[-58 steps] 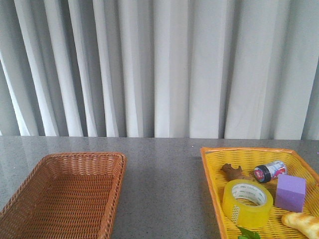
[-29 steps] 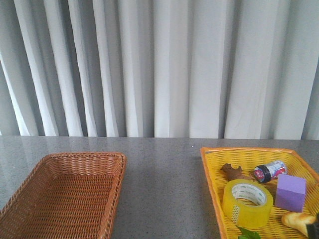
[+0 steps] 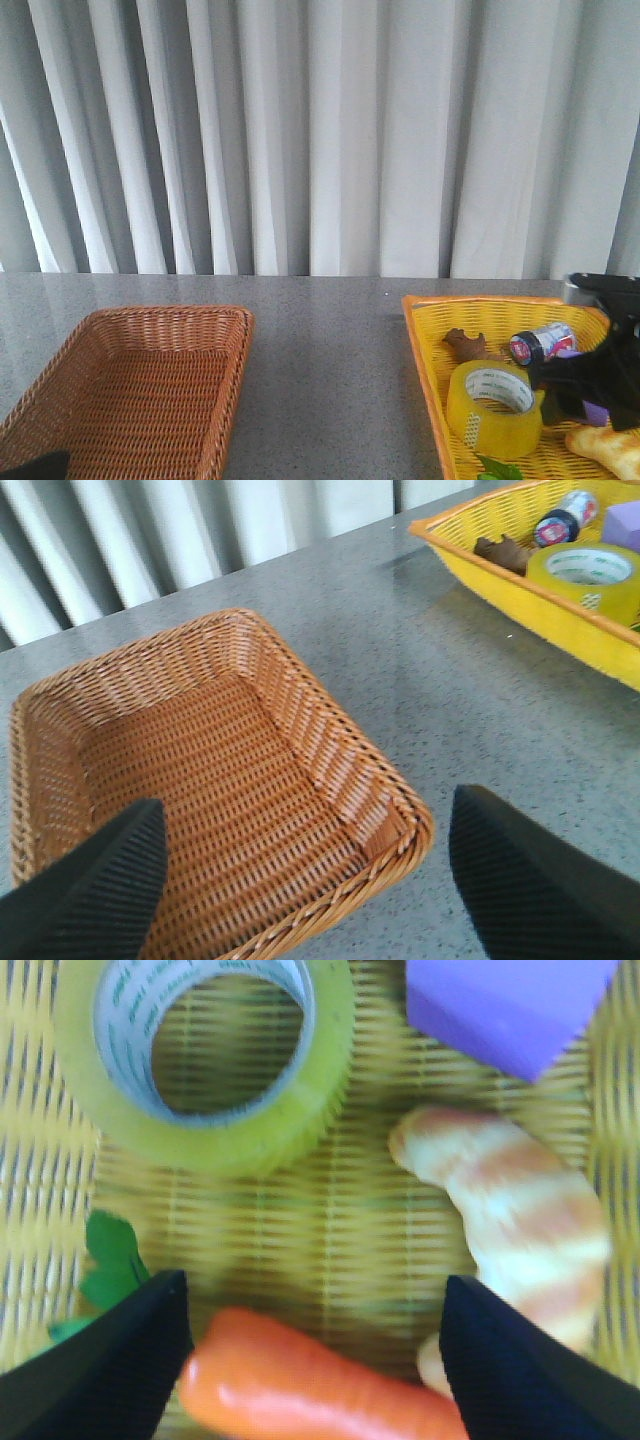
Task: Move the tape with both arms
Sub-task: 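Lower the right gripper into the yellow basket onto the yellow tape roll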
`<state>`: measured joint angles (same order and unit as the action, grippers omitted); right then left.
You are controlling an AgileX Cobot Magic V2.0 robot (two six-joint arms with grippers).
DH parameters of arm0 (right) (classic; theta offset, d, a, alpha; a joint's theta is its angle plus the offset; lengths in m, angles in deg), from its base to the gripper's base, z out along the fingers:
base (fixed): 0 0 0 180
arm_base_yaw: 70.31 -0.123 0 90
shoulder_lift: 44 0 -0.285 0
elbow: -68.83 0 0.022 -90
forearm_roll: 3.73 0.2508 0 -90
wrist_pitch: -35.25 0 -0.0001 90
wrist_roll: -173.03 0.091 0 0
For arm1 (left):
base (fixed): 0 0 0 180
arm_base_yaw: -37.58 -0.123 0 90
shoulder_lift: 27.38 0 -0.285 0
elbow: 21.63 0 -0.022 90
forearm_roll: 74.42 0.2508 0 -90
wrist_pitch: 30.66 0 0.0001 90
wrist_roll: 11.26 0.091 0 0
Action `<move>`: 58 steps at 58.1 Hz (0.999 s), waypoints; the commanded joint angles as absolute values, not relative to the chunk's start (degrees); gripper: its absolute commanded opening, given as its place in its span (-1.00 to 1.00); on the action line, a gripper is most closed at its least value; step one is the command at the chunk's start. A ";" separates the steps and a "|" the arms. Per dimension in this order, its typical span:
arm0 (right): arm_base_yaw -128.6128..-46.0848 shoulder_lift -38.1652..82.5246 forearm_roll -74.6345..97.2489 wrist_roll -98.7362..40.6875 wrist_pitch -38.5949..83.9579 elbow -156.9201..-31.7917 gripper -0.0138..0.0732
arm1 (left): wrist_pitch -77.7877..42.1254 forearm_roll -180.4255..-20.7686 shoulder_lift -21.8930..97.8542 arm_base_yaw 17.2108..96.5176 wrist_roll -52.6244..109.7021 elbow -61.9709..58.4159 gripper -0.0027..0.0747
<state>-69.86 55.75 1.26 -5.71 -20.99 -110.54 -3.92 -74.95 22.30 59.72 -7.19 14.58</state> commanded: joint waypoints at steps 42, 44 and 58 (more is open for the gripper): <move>-69.57 76.64 4.88 1.59 -24.61 -131.79 -0.12 | -8.75 -76.26 22.37 60.71 -7.12 12.69 0.54; -69.57 76.65 4.94 1.59 -24.48 -131.79 -0.19 | -8.75 -76.26 22.37 60.71 -7.12 12.69 0.54; -69.57 76.47 4.90 1.41 -25.05 -132.75 -0.55 | -8.70 -76.26 22.37 60.71 -7.07 12.69 0.54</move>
<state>-69.60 79.47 3.55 1.57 -26.15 -130.38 -4.34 -75.58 22.30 60.30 -7.13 14.58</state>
